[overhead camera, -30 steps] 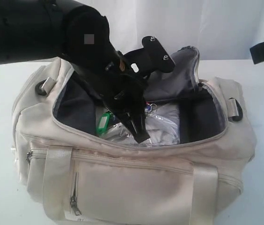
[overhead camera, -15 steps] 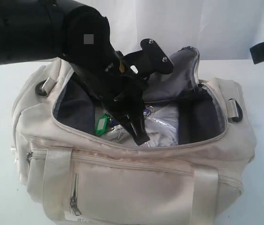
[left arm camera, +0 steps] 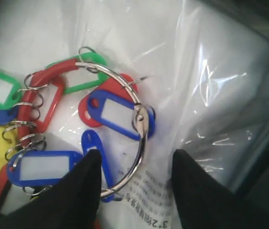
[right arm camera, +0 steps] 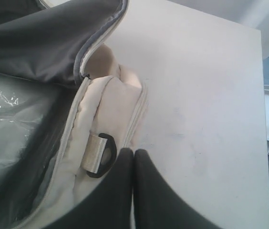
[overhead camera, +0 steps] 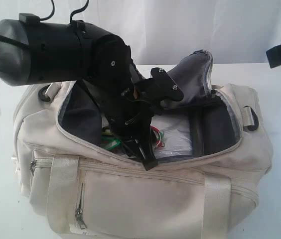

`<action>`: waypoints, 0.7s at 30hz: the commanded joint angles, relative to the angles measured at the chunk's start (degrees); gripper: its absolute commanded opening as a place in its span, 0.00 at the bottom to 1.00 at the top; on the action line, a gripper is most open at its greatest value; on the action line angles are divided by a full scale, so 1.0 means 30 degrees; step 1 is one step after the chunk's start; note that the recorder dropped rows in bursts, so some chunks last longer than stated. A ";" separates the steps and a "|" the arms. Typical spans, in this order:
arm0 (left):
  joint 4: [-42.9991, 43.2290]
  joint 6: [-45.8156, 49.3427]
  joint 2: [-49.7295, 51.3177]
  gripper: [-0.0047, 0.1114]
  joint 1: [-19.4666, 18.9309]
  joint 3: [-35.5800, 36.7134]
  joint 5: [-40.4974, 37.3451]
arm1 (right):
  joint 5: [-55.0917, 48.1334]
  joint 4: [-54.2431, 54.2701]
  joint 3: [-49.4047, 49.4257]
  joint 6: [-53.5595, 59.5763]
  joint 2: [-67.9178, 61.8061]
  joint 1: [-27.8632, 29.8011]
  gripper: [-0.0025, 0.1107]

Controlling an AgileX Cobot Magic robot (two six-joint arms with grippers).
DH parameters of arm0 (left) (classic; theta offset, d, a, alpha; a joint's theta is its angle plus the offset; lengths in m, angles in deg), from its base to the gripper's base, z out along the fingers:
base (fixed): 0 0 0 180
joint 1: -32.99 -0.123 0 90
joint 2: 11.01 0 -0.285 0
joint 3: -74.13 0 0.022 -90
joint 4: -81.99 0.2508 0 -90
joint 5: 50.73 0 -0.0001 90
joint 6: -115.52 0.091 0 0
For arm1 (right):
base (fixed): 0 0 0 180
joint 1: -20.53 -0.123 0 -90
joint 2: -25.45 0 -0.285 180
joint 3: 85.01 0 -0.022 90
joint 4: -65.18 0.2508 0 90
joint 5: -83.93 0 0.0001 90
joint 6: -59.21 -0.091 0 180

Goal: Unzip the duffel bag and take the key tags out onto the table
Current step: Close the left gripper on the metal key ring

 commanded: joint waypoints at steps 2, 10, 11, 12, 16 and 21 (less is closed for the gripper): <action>0.1895 -0.0172 -0.0444 0.52 -0.0068 -0.0052 -0.1038 | -0.0025 -0.0098 0.0110 0.0209 0.0126 -0.0023 0.02; 0.4861 -0.0172 0.0156 0.46 -0.0068 -0.0025 -0.0439 | -0.0025 -0.0098 0.0110 0.0209 0.0126 -0.0023 0.02; 0.4861 -0.0172 0.0375 0.45 -0.0068 -0.0025 -0.0388 | -0.0025 -0.0098 0.0110 0.0209 0.0126 -0.0023 0.02; 0.4861 -0.0172 0.0627 0.44 -0.0068 -0.0025 -0.0388 | -0.0025 -0.0098 0.0110 0.0209 0.0126 -0.0023 0.02; 0.4610 -0.0382 0.1555 0.36 -0.0068 -0.0025 -0.0388 | -0.0025 -0.0098 0.0110 0.0209 0.0126 -0.0023 0.02; 0.4907 -0.0425 0.1312 0.04 -0.0068 -0.0059 -0.0548 | -0.0025 -0.0098 0.0110 0.0209 0.0126 -0.0023 0.02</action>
